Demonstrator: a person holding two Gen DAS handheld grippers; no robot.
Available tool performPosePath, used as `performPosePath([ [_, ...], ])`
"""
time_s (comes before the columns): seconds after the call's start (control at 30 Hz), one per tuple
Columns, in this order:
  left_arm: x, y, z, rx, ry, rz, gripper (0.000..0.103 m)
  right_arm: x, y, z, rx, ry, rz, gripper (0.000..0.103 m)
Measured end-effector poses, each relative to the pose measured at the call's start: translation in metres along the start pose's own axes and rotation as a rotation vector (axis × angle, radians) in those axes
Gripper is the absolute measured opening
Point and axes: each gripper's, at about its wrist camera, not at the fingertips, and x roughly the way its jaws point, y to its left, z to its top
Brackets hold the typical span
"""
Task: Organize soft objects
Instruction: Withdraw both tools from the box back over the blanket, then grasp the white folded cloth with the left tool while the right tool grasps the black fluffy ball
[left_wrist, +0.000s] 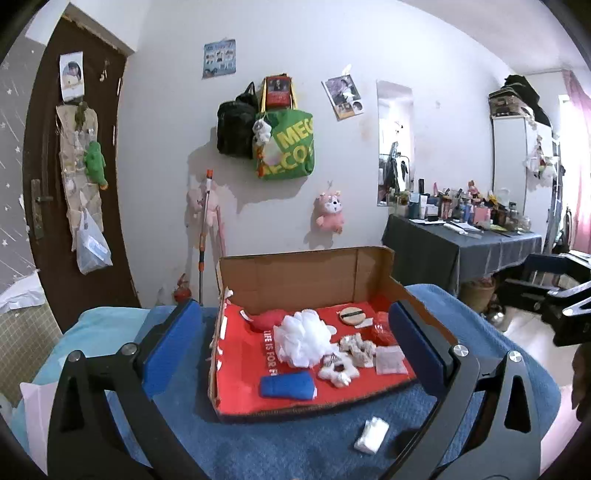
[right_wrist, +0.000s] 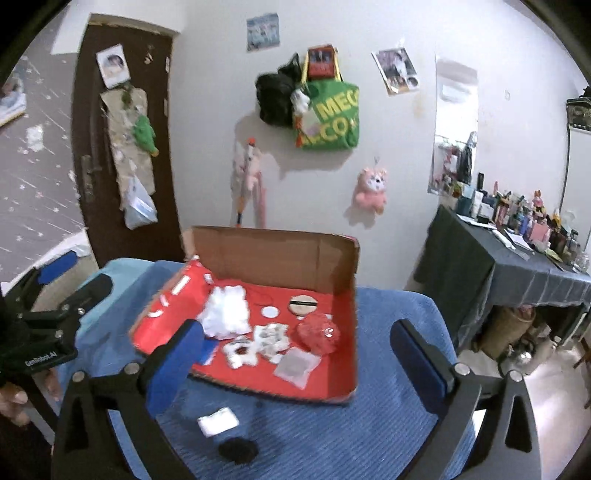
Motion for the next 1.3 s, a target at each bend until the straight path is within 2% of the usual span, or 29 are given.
performPosePath([
  [0.1,-0.014,-0.006,-0.019,0.017,-0.014,0.008,0.103,-0.017,0.007,-0.018,-0.005,-0.049,-0.02,0.103],
  [0.23,-0.02,-0.009,-0.047,-0.01,0.022,-0.02,0.103,-0.031,0.014,-0.047,0.014,-0.095,-0.036,0.103],
  [0.4,-0.018,-0.011,-0.082,-0.033,0.085,-0.032,0.103,-0.031,0.019,-0.082,0.052,-0.078,-0.007,0.103],
  [0.77,0.021,-0.006,-0.148,-0.058,0.3,-0.049,0.103,0.027,0.022,-0.146,0.079,0.098,-0.004,0.103],
  [1.0,0.037,-0.004,-0.161,-0.058,0.382,-0.078,0.103,0.05,0.02,-0.162,0.092,0.18,0.023,0.103],
  [1.2,0.053,-0.009,-0.155,-0.032,0.454,-0.169,0.103,0.065,0.013,-0.164,0.074,0.248,0.076,0.103],
  [1.3,0.066,-0.014,-0.148,0.005,0.491,-0.246,0.103,0.074,0.007,-0.163,0.05,0.297,0.157,0.103],
])
